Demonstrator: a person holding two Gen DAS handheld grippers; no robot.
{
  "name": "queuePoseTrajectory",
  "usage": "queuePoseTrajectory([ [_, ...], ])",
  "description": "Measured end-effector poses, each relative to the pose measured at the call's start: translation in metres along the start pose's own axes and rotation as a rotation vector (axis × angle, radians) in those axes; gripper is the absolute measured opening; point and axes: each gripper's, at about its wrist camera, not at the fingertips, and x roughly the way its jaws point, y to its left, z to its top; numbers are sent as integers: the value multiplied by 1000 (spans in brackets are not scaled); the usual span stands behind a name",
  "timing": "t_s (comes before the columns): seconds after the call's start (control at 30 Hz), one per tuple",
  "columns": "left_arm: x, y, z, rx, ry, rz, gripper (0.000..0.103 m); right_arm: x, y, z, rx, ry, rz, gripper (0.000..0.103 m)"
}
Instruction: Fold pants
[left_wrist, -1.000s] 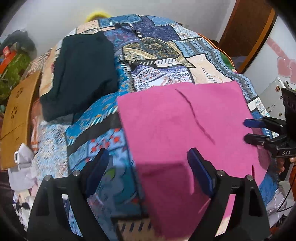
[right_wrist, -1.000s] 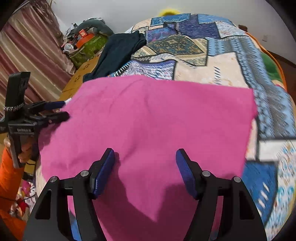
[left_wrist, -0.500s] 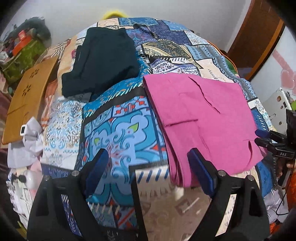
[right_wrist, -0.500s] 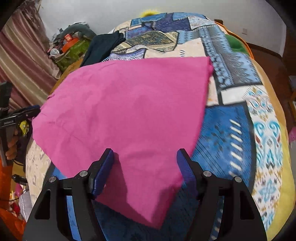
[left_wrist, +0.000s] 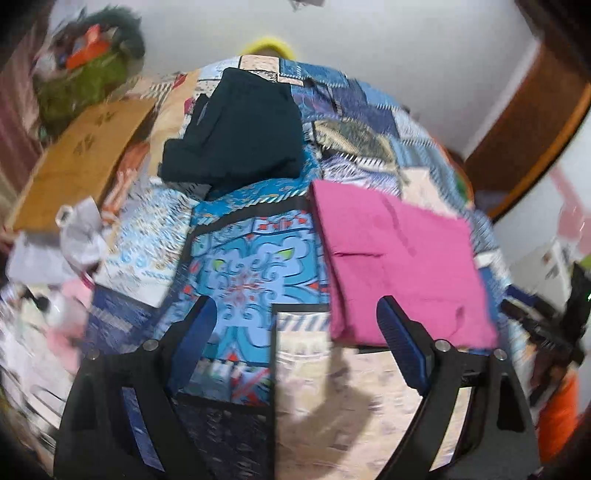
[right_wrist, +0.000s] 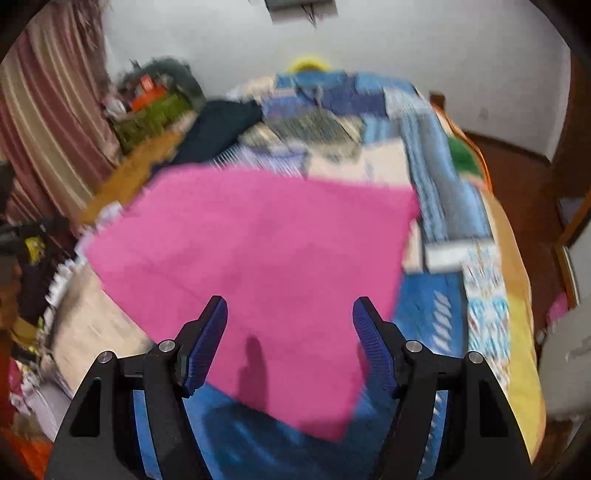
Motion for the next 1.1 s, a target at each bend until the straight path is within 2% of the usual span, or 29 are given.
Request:
queuePoseTrajectory([
  [0.13,8,-6,-7,-77,47,-98,89,10,30,15,-39,-46,50,67],
  [0.23,21,-15,-17,-87,101,-142,88,32,45,12,-75,-11,50,67],
  [0.37,37,-26,-31,-96,176,-208,81,51,53,-2,-86,38,48,67],
  [0.43,41,-31,-34,-93,174,-209,80,51,52,-6,-74,29,58,67],
  [0.5,46,-36,-33,-81,168,-209,81,50,48,-9,-52,55,91,68],
  [0.57,52,-38,-30,-94,164,-223,81,52,48,-11,-44,71,111,72],
  [0.7,61,-43,-19,-121,151,-257,79,51,58,-19,-100,53,79,75],
  [0.73,62,-45,-17,-121,143,-248,76,51,58,-20,-95,53,79,75],
  [0.87,64,-52,-6,-73,103,-131,38,52,56,-18,-72,63,94,75],
  [0.93,63,-56,-4,-45,58,-73,33,51,57,-17,-72,66,98,75],
  [1.0,57,-66,-6,14,-16,51,29,49,59,-16,-78,67,110,75],
  [1.1,47,-69,-11,67,-96,161,24,47,57,-15,-68,64,108,75],
])
